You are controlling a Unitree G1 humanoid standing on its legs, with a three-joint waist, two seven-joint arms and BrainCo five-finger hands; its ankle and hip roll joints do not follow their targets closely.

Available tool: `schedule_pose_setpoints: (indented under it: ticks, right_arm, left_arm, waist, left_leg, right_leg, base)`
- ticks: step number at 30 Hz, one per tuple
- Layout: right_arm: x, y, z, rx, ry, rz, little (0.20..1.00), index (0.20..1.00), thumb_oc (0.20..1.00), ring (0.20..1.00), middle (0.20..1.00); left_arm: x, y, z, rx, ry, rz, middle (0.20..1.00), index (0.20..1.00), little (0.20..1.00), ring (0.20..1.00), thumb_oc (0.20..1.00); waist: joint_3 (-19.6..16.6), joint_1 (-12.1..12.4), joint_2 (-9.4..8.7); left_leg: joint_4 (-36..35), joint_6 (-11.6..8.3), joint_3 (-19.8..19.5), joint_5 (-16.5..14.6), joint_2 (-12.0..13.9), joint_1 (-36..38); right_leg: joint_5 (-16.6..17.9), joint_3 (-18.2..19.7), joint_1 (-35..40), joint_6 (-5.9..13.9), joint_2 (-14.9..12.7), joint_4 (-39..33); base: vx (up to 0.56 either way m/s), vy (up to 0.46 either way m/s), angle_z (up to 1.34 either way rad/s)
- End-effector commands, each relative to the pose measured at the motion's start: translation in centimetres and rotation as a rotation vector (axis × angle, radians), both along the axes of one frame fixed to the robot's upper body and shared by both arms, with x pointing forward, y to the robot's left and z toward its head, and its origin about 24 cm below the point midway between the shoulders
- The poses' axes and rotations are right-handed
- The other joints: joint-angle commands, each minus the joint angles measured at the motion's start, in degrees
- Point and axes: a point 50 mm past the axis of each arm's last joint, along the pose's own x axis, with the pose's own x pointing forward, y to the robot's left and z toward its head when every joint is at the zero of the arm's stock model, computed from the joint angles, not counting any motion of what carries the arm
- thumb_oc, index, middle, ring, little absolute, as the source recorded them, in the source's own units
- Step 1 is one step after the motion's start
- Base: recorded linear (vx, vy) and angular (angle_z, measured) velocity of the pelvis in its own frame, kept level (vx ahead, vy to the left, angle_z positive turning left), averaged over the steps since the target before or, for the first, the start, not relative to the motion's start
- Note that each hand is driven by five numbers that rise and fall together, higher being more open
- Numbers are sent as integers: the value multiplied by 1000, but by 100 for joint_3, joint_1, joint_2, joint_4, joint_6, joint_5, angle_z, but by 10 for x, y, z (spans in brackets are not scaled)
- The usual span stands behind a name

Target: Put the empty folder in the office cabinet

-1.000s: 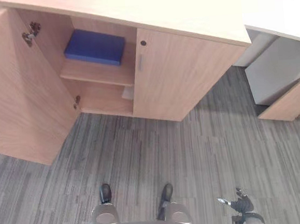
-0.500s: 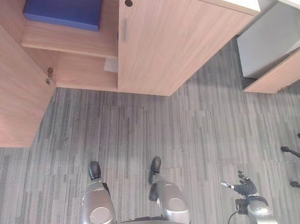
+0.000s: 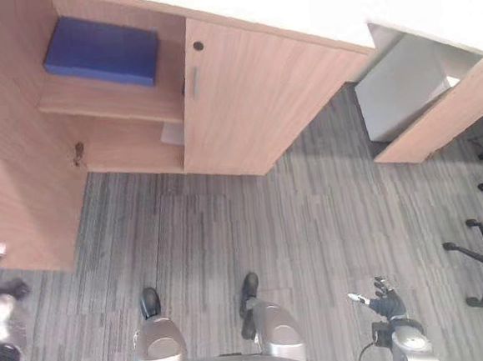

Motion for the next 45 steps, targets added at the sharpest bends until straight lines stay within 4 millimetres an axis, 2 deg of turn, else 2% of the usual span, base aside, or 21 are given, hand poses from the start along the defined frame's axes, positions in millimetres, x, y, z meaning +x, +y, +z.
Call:
schedule_pose_setpoints:
  ticks: [1,4,5,6,10,13,15,17,19,20,24,28,31,32,33,35,36,37,41,45]
  right_arm:
    - [13,-22,14,-58,-28,-6,1000,1000,1000,1000,1000]
    - [10,-15,9,-43,-9,-20,1000,1000,1000,1000,1000]
    - [9,-8,6,-37,-3,-16,1000,1000,1000,1000,1000]
    - [9,-8,6,-37,-3,-16,1000,1000,1000,1000,1000]
    - [9,2,4,-16,-3,-16,1000,1000,1000,1000,1000]
    - [9,4,4,-28,3,-10,1000,1000,1000,1000,1000]
    - [7,2,4,-37,6,-4,1000,1000,1000,1000,1000]
    - [5,-1,5,-62,16,9,1000,1000,1000,1000,1000]
    - [3,-7,7,-93,21,23,1000,1000,1000,1000,1000]
    - [3,-7,7,-93,21,23,1000,1000,1000,1000,1000]
    - [6,-20,13,-126,1,18,1000,1000,1000,1000,1000]
    - [8,-24,15,-136,-10,17,1000,1000,1000,1000,1000]
    - [10,-21,15,-143,-16,49,1000,1000,1000,1000,1000]
    - [13,-17,15,-154,-23,97,1000,1000,1000,1000,1000]
    - [15,-14,15,-148,-30,113,1000,1000,1000,1000,1000]
    - [15,-14,15,-147,-33,116,1000,1000,1000,1000,1000]
    - [21,-8,16,-130,-45,145,1000,1000,1000,1000,1000]
    - [27,-1,17,-103,-59,163,1000,1000,1000,1000,1000]
    - [33,8,14,-66,-44,149,1000,1000,1000,1000,1000]
    - [30,5,7,-56,-6,115,1000,1000,1000,1000,1000]
  left_arm:
    - [45,-40,5,47,-35,-257,1000,1000,1000,1000,1000]
    - [47,-63,-11,4,-21,-303,1000,1000,1000,1000,1000]
    - [49,-80,-20,-27,-14,-337,1000,1000,1000,1000,1000]
    - [49,-80,-20,-27,-14,-337,1000,1000,1000,1000,1000]
    - [54,-101,-28,-51,-9,-380,1000,1000,1000,1000,1000]
    - [57,-104,-28,-54,-14,-344,1000,1000,1000,1000,1000]
    - [59,-102,-25,-42,-25,-326,1000,1000,1000,1000,1000]
    - [65,-87,-13,-23,-64,-266,1000,1000,1000,1000,1000]
    - [74,-60,10,20,-106,-189,1000,1000,1000,1000,1000]
    - [74,-60,10,20,-106,-189,1000,1000,1000,1000,1000]
    - [78,-13,45,52,-103,-100,1000,1000,1000,1000,1000]
    - [72,-5,42,24,-62,-93,1000,1000,1000,1000,1000]
    - [59,-17,15,-48,28,-132,1000,1000,1000,1000,1000]
    - [50,-34,-8,-93,92,-220,1000,1000,1000,1000,1000]
    - [43,-46,-23,-145,123,-260,1000,1000,1000,1000,1000]
    - [41,-50,-27,-158,136,-268,1000,1000,1000,1000,1000]
    - [22,-73,-54,-245,186,-286,1000,1000,1000,1000,1000]
    - [-9,-98,-85,-354,285,-293,1000,1000,1000,1000,1000]
    - [-73,-114,-119,-518,395,-193,1000,1000,1000,1000,1000]
    - [-110,-126,-133,-588,520,-198,1000,1000,1000,1000,1000]
  waist:
    - [-322,-402,308]
    - [-427,-480,376]
    - [-520,-548,435]
    - [-520,-548,435]
    - [-710,-727,582]
    - [-860,-844,737]
    - [-921,-899,808]
    - [-1037,-1016,926]
    - [-1162,-1161,1052]
    - [-1162,-1161,1052]
    - [-1256,-1285,1228]
    - [-1274,-1268,1290]
    - [-1270,-1196,1317]
    - [-1258,-1152,1323]
    - [-1248,-1119,1326]
    - [-1247,-1110,1329]
    - [-1210,-1032,1314]
    - [-1189,-916,1335]
    - [-1126,-667,1344]
    - [-1049,-419,1316]
  left_leg:
    - [122,608,59,-494,-576,92]
    - [22,594,101,-446,-573,225]
    - [-44,575,158,-412,-557,318]
    - [-44,575,158,-412,-557,318]
    - [-177,548,336,-371,-560,517]
    - [-256,502,449,-340,-596,639]
    - [-288,476,486,-320,-613,692]
    - [-356,426,561,-294,-647,786]
    - [-435,367,627,-266,-684,858]
    - [-435,367,627,-266,-684,858]
    - [-465,289,675,-243,-705,861]
    - [-471,260,639,-225,-703,830]
    - [-483,242,548,-200,-682,789]
    - [-489,232,488,-177,-657,769]
    - [-492,223,457,-157,-632,758]
    - [-494,219,447,-151,-623,754]
    - [-504,214,455,6,-573,677]
    - [-504,173,369,54,-520,644]
    - [-301,110,285,96,-464,517]
    - [45,122,75,40,-501,293]
  right_leg:
    - [-536,153,-207,315,-166,-83]
    - [-553,203,-165,315,-134,-80]
    - [-595,228,-130,309,-97,-90]
    - [-595,228,-130,309,-97,-90]
    - [-709,302,-45,284,-4,-147]
    - [-790,342,111,210,52,-291]
    - [-826,374,184,175,69,-351]
    - [-926,452,315,102,100,-443]
    - [-1044,552,388,47,131,-482]
    - [-1044,552,388,47,131,-482]
    - [-1177,637,430,-12,159,-504]
    - [-1219,629,440,-36,176,-504]
    - [-1253,566,463,-59,196,-504]
    - [-1281,551,481,-95,223,-504]
    - [-1292,520,493,-118,235,-504]
    - [-1297,509,497,-126,239,-504]
    - [-1249,426,464,-235,277,-504]
    - [-1293,325,488,-290,303,-504]
    - [-1353,100,527,-403,308,-504]
    - [-1362,-58,582,-466,283,-504]
  base:
    - [64,-103,-19]
    - [73,-117,-36]
    - [62,-129,-22]
    - [79,-174,-12]
    - [71,-160,-43]
    - [95,-100,-47]
    - [79,-39,-39]
    - [93,-32,-27]
    - [74,-24,-24]
    - [36,-19,-9]
    - [9,-30,-4]
    - [-11,-80,-1]
    - [-20,-167,9]
    - [-19,-235,7]
    - [-12,-205,8]
    - [-36,-142,10]
    - [-61,-326,11]
    - [-60,-387,24]
    - [-32,-186,19]
    - [-80,-103,29]
